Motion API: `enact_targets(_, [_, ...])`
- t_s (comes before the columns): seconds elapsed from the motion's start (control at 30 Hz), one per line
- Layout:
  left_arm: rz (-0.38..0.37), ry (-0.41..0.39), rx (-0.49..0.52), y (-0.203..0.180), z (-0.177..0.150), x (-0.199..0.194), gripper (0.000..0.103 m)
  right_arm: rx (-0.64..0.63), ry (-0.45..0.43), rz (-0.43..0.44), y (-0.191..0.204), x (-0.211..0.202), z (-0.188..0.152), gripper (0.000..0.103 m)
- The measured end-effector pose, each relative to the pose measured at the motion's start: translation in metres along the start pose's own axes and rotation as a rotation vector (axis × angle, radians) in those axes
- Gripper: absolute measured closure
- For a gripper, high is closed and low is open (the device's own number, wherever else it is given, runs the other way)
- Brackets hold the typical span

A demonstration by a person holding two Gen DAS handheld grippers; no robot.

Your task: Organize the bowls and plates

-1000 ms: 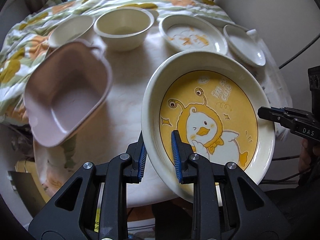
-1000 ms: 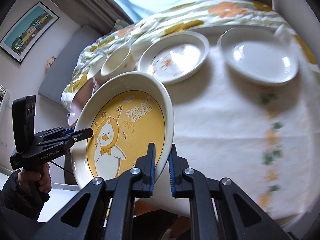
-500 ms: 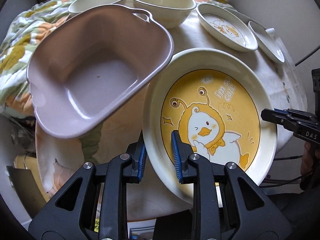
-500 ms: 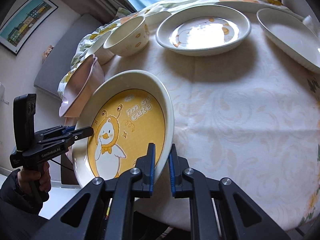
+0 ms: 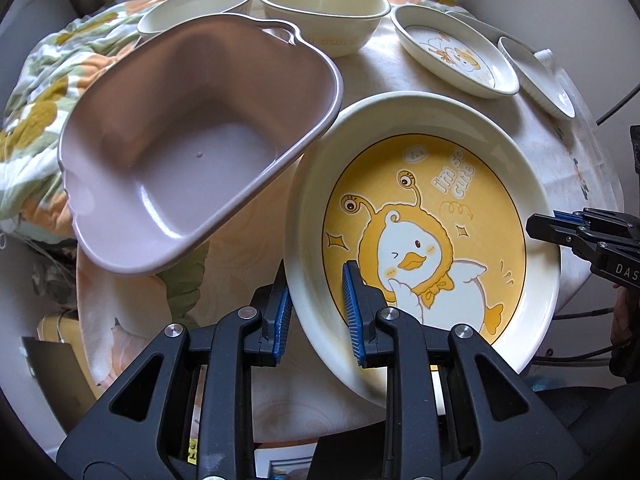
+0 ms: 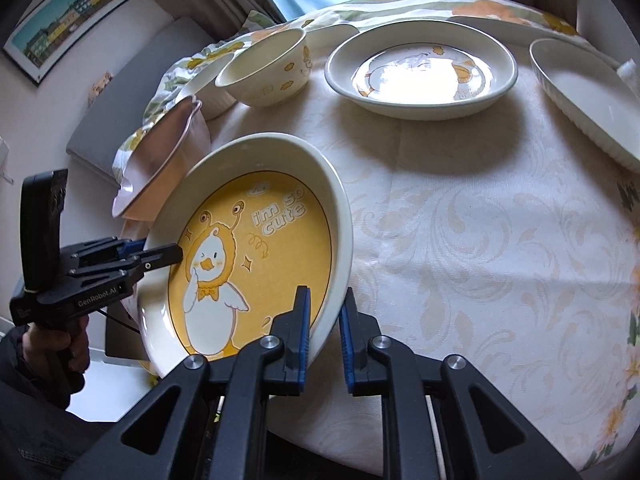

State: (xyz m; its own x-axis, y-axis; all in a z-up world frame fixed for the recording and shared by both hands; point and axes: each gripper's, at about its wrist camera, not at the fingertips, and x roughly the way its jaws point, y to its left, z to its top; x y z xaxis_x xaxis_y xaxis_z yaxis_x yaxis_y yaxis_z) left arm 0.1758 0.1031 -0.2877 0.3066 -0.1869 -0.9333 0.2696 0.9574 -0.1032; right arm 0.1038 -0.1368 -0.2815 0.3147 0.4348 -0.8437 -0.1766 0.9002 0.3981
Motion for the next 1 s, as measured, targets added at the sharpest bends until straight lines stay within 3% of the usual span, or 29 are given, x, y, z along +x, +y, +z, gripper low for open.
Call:
enact_targets(0.23, [0.019, 0.009, -0.005, -0.002, 0.001, 0.002, 0.080, 0.012, 0.028, 0.003, 0.000, 0.002, 0.003, 0.084])
enact_targets(0.27, [0.021, 0.009, -0.007, -0.002, 0.002, 0.002, 0.080, 0.020, 0.028, 0.002, 0.000, 0.002, 0.004, 0.077])
enact_targets(0.33, [0.029, 0.006, -0.005, -0.004, 0.002, 0.003, 0.079, 0.027, 0.034, -0.008, 0.001, 0.002, 0.005, 0.056])
enact_targets(0.37, [0.035, 0.004, -0.003, -0.005, 0.002, 0.003, 0.078, 0.029, 0.035, -0.007, 0.001, 0.001, 0.005, 0.040])
enact_targets(0.4, [0.040, 0.003, -0.002, -0.006, 0.002, 0.003, 0.078, 0.033, 0.032, -0.008, 0.002, 0.000, 0.005, 0.032])
enact_targets(0.5, [0.062, 0.003, -0.001, -0.011, 0.003, 0.005, 0.069, 0.036, 0.028, -0.016, 0.002, -0.001, 0.005, 0.032])
enact_targets(0.57, [0.093, 0.007, -0.011, -0.015, 0.002, 0.008, 0.022, 0.023, 0.026, -0.013, 0.002, -0.002, 0.004, 0.032])
enact_targets(0.6, [0.101, -0.010, -0.023, -0.017, 0.000, 0.007, 0.017, 0.014, 0.028, -0.010, 0.002, -0.002, 0.004, 0.031])
enact_targets(0.8, [0.144, -0.030, -0.092, -0.029, -0.012, -0.008, 0.016, -0.042, 0.027, 0.021, 0.000, -0.018, -0.002, 0.022])
enact_targets(1.0, [0.162, -0.111, -0.108, -0.073, -0.016, -0.062, 0.016, -0.052, -0.066, 0.037, -0.022, -0.087, -0.006, 0.022])
